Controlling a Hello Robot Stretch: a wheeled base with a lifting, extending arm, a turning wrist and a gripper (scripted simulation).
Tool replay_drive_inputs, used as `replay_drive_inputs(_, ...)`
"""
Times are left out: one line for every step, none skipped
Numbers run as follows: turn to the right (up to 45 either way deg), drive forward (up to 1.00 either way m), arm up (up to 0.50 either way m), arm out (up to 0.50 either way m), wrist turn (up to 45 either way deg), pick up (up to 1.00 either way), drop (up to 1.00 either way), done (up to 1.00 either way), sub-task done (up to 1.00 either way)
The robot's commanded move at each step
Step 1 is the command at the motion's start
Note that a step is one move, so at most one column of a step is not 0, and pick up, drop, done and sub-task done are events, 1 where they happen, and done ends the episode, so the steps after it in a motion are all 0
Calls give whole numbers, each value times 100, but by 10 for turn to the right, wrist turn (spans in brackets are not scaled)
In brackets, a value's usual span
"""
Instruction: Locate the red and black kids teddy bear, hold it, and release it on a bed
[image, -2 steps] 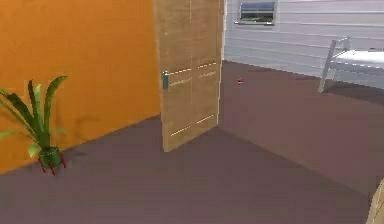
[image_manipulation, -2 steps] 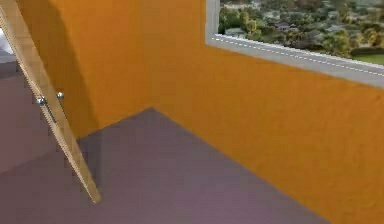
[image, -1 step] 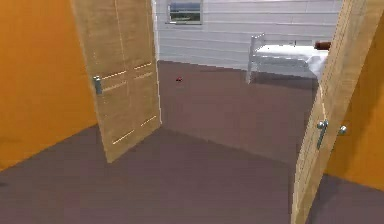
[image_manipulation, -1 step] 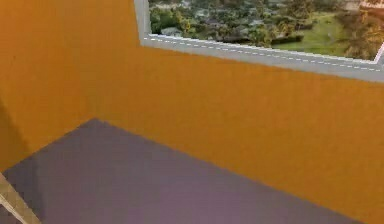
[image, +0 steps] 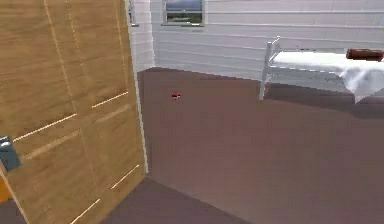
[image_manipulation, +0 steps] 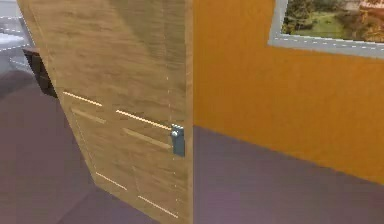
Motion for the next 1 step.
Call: replay_drive_inputs(120,0,0,0,0,0,0,0,0)
